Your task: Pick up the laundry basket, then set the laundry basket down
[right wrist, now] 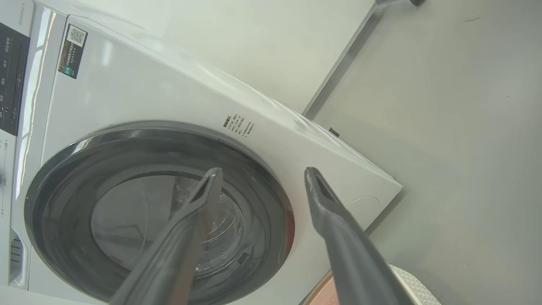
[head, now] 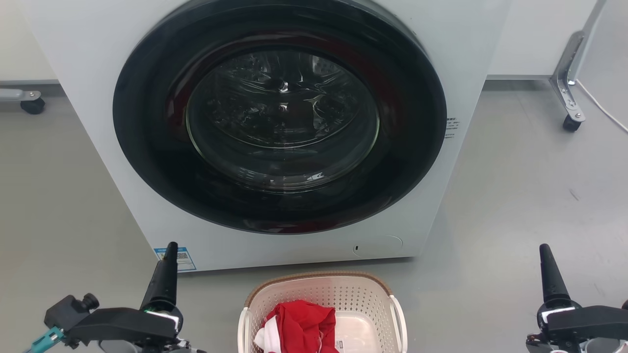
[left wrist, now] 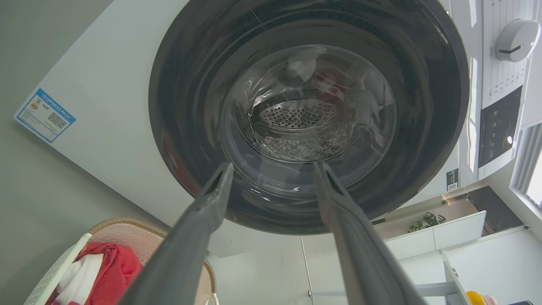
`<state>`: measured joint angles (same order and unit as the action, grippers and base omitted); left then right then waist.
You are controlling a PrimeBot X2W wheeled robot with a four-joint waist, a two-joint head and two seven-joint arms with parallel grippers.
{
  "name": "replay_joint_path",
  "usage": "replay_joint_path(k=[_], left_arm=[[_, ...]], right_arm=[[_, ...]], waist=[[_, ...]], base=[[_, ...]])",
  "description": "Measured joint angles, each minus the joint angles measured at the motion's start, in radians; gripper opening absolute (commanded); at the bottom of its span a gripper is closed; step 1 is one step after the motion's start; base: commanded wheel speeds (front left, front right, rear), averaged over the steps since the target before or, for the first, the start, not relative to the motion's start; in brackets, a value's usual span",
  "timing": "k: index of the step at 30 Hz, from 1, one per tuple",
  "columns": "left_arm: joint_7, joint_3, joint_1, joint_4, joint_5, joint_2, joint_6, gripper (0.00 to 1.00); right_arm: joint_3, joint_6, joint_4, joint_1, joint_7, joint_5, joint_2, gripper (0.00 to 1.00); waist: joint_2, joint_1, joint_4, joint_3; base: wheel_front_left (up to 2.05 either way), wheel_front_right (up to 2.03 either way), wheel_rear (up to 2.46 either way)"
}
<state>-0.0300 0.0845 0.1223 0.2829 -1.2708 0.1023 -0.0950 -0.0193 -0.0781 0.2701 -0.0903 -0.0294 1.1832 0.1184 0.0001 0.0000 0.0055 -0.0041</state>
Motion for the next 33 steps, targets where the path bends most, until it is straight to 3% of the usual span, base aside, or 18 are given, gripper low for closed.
replay_joint_path(k=[16,33], left_arm=[[-0.059,0.103,0.019,-0.048,0.297,0.063,0.070,1.00],[-0.115,0.181,0.023,-0.096,0.543,0.097,0.130,1.00]], right_arm=[[0.086,0.051,-0.031,-0.004,-0.060,-0.272,0.052,1.00],[0.167,0.080,-0.042,-0.022,-0.118,-0.522,0.089,1.00]], waist=[[0.0000,0.0000,0.000,-0.001],[0.0000,0.0000,0.002,0.000]], base=[[0.00,0.00,0.00],[0.00,0.00,0.00]])
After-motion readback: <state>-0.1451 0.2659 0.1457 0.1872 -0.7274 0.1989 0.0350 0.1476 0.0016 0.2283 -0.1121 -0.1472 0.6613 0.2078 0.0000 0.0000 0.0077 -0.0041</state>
